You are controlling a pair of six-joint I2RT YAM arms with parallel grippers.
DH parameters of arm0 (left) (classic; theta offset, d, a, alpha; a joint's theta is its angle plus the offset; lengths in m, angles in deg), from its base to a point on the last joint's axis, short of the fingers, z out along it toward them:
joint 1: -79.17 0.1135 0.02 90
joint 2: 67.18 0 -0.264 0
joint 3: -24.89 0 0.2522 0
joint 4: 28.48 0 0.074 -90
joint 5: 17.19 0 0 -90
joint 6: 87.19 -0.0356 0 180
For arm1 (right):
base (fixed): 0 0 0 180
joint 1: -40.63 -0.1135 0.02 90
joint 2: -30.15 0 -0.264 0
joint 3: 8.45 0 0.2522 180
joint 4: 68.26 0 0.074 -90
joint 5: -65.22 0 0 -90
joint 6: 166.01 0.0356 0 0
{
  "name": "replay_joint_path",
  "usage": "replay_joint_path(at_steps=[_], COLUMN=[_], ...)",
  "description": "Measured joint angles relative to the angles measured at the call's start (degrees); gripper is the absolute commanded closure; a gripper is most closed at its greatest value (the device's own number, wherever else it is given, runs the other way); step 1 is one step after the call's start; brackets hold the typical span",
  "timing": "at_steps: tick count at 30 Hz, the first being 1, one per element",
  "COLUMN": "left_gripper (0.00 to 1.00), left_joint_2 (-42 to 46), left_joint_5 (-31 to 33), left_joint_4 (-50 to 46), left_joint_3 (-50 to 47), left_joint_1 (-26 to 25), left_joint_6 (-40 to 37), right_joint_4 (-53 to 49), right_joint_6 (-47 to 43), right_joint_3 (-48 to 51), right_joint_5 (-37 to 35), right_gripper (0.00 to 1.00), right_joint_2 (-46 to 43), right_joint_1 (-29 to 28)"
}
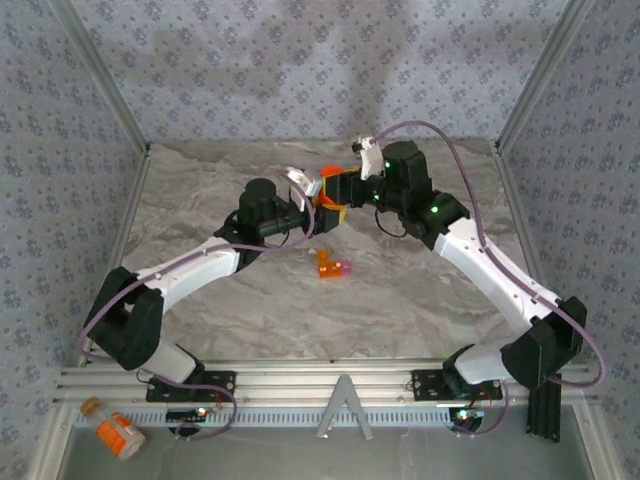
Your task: Sort the pills into containers
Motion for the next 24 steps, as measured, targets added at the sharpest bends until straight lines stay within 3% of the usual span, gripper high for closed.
replay_joint_path(at_steps=[5, 11, 24], left_gripper=[1.0, 1.0, 1.0], left_joint_2=[0.33, 1.11, 1.68], left_joint_5=[-1.03, -1.6, 4.13], left_joint_4=[-7.37, -11.63, -15.32], left_joint_3=[3.28, 4.31, 4.33], left_joint_1=[0.04, 0.07, 0.04], left_joint_6=[-3.17, -5.86, -6.08], right_joint_4=[-6.91, -10.75, -12.55], right_joint_6=[-0.13, 0.15, 7.43], right_joint_3=[-4.9, -6.88, -8.61], right_joint_5=[5.77, 7.78, 3.65], right_gripper=[0.73, 0.75, 0.75], right_joint_2=[2.19, 2.82, 5.53], right_joint_1=[2.54, 3.06, 1.92])
